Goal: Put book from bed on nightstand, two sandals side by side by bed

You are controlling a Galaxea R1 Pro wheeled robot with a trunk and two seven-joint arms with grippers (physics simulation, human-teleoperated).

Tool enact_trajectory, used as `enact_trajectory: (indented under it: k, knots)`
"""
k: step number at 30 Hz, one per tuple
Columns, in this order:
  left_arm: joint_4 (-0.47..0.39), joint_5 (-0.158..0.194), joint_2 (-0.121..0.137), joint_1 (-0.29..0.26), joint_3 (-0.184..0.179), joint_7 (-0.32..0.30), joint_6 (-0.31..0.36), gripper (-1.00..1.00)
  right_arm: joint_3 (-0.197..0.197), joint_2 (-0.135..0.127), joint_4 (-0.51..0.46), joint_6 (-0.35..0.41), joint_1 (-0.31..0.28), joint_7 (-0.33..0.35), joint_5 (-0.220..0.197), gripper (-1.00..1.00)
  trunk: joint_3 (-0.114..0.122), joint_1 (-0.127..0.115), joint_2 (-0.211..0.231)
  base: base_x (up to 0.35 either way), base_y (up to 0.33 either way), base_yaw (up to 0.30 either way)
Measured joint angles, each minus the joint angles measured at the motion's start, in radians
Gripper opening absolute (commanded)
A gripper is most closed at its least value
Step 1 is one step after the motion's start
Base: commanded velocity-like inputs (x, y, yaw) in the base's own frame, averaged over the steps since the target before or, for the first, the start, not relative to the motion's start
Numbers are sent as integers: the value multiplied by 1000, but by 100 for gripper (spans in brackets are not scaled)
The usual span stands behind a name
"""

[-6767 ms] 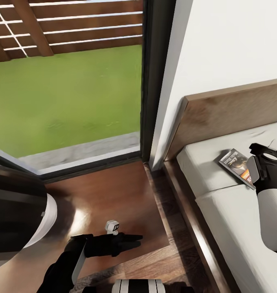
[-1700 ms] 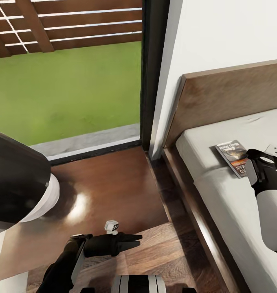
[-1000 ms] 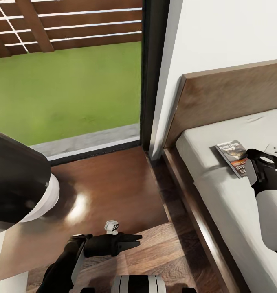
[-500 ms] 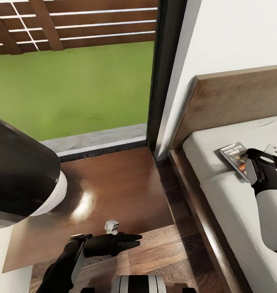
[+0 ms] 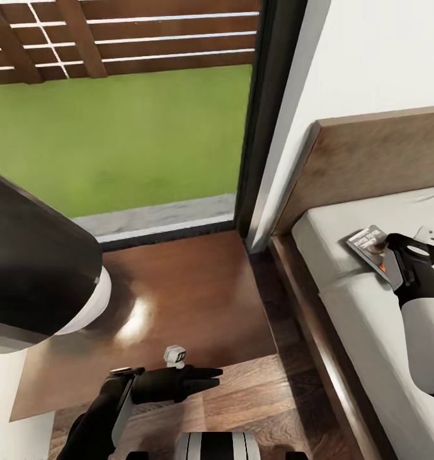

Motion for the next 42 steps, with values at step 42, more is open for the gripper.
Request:
enact_trajectory:
  k: [42]
  knots:
    - [0, 0, 0, 0, 0, 0, 0, 100, 2, 0, -2, -2, 0, 2, -3, 100, 0, 0, 0, -62, 0, 6]
